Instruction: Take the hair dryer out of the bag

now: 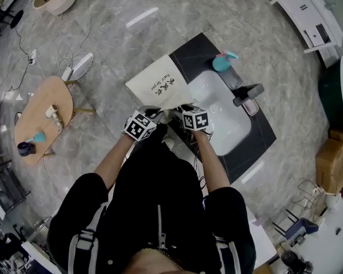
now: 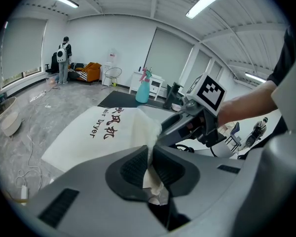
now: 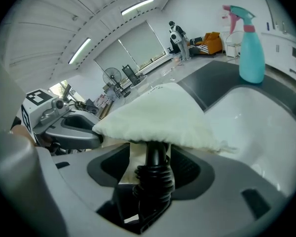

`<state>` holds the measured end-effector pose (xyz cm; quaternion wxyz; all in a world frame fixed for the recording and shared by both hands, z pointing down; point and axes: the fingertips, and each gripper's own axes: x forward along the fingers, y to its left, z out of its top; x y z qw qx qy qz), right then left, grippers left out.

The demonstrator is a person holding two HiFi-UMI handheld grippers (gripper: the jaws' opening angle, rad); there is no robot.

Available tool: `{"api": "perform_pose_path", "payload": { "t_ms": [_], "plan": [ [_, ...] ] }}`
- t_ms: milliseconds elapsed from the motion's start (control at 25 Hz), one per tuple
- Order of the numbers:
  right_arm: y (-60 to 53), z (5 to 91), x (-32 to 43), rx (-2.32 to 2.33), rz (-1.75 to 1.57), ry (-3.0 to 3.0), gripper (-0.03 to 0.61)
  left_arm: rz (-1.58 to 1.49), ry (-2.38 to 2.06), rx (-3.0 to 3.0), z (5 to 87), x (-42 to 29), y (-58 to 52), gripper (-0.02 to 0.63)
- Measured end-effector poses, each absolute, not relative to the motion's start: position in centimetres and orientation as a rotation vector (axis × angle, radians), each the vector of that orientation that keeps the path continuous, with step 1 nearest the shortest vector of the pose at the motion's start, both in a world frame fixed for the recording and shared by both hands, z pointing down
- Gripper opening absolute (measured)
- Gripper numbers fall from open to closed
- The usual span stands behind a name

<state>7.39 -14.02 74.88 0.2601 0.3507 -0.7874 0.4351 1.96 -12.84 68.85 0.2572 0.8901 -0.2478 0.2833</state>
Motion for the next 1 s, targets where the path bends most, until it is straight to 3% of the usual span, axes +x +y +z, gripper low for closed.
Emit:
{"api": "perform_pose_path", "payload": {
  "t_ms": [1000],
  "plan": [
    [-15.4,79.0,6.1,0.894,1.146,-1.925,0.242,0.745,-0.605,2.398,69.3,1.5,-12.8,0.051]
  ]
}}
